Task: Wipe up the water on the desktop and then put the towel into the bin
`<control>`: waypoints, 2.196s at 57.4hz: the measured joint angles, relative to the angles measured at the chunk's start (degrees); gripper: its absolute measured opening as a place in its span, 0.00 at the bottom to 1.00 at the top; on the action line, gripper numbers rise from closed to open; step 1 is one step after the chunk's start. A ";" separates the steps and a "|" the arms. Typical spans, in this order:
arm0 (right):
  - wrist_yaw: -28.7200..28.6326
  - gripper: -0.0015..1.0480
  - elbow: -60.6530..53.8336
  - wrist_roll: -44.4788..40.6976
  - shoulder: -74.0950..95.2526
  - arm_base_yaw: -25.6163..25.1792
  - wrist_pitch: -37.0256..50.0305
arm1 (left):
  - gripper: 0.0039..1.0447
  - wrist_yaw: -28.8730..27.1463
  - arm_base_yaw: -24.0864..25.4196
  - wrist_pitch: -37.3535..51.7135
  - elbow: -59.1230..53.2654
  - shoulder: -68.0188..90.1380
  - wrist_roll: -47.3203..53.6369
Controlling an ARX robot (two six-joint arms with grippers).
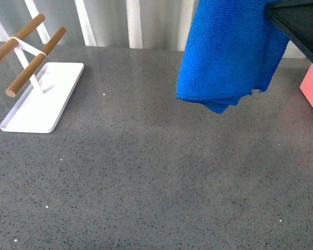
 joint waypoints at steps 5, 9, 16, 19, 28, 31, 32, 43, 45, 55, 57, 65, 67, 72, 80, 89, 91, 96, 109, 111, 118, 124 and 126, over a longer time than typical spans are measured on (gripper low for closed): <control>0.07 0.87 0.92 0.33 0.15 1.70 1.20 | 0.06 0.31 -0.02 -0.07 0.13 -0.09 -0.46; -0.59 0.78 1.49 0.74 0.22 2.86 2.12 | 0.06 0.44 -0.02 -0.17 0.17 -0.13 -0.70; -0.85 0.56 2.60 1.90 0.87 5.09 4.04 | 0.06 0.96 -0.07 -0.37 0.20 -0.22 -1.16; -0.79 0.49 2.80 2.21 0.98 5.49 4.26 | 0.06 1.01 -0.07 -0.37 0.20 -0.22 -1.18; -0.33 0.27 2.97 3.02 0.94 6.10 4.35 | 0.06 1.03 -0.04 -0.66 0.20 -0.26 -1.20; -0.33 0.19 2.97 3.34 0.70 6.08 4.37 | 0.06 1.05 -0.02 -0.74 0.20 -0.26 -1.20; -0.33 0.17 2.97 3.41 0.61 6.08 4.37 | 0.06 1.05 0.02 -0.74 0.20 -0.26 -1.20; -0.81 0.04 2.91 3.45 -1.55 5.05 3.06 | 0.06 1.03 0.24 -1.03 0.20 -0.33 -1.20; -0.87 0.04 2.89 3.19 -1.90 4.74 2.51 | 0.06 1.01 0.24 -1.16 0.20 -0.35 -1.20; -1.46 0.04 2.89 2.60 -2.95 2.80 0.70 | 0.11 0.85 0.81 -1.95 0.20 -0.37 -1.46; -1.46 0.04 2.89 2.56 -3.19 2.38 0.28 | 0.17 0.85 1.01 -2.03 0.17 -0.37 -1.44; -1.55 0.04 2.89 2.60 -3.89 0.66 -0.87 | 0.39 1.60 2.69 -2.25 -1.03 -0.76 -1.44; -1.81 0.04 2.91 2.80 -3.89 0.22 -0.92 | 0.45 1.97 3.32 -2.16 -1.62 -0.98 -1.44; -2.12 0.04 3.02 4.20 -3.89 -0.94 -1.11 | 0.57 1.99 5.64 -1.73 -2.99 -1.42 -1.49; -0.48 0.04 3.87 4.98 -3.98 -4.20 -4.42 | 0.88 2.16 15.58 -0.44 -9.01 -3.06 -0.59; -0.07 0.04 4.63 4.00 -3.63 -6.51 -8.26 | 0.94 8.76 26.49 4.31 -25.18 -11.82 8.35; -0.07 0.04 4.83 3.65 -3.41 -6.73 -8.63 | 0.94 10.51 28.26 5.05 -28.94 -14.58 9.92; 0.37 0.04 5.03 2.97 -2.78 -6.91 -9.22 | 0.94 14.38 32.02 5.68 -36.00 -20.31 12.33; 2.27 0.04 5.62 1.60 -0.57 -6.91 -10.78 | 0.86 12.96 42.45 10.75 -50.25 -32.06 18.67; 2.56 0.04 5.66 1.27 -0.44 -6.75 -11.10 | 0.80 6.62 43.23 18.99 -54.36 -33.46 21.66; 3.74 0.04 5.77 0.17 0.02 -6.16 -12.52 | 0.57 -1.11 42.69 30.10 -62.01 -39.43 25.49; 5.42 0.04 6.38 -1.05 0.28 -5.29 -15.54 | 0.31 -2.56 40.65 29.05 -65.83 -44.30 26.91; 6.01 0.04 6.78 -1.38 0.46 -5.14 -16.57 | 0.26 -2.86 40.30 28.59 -66.60 -45.31 26.99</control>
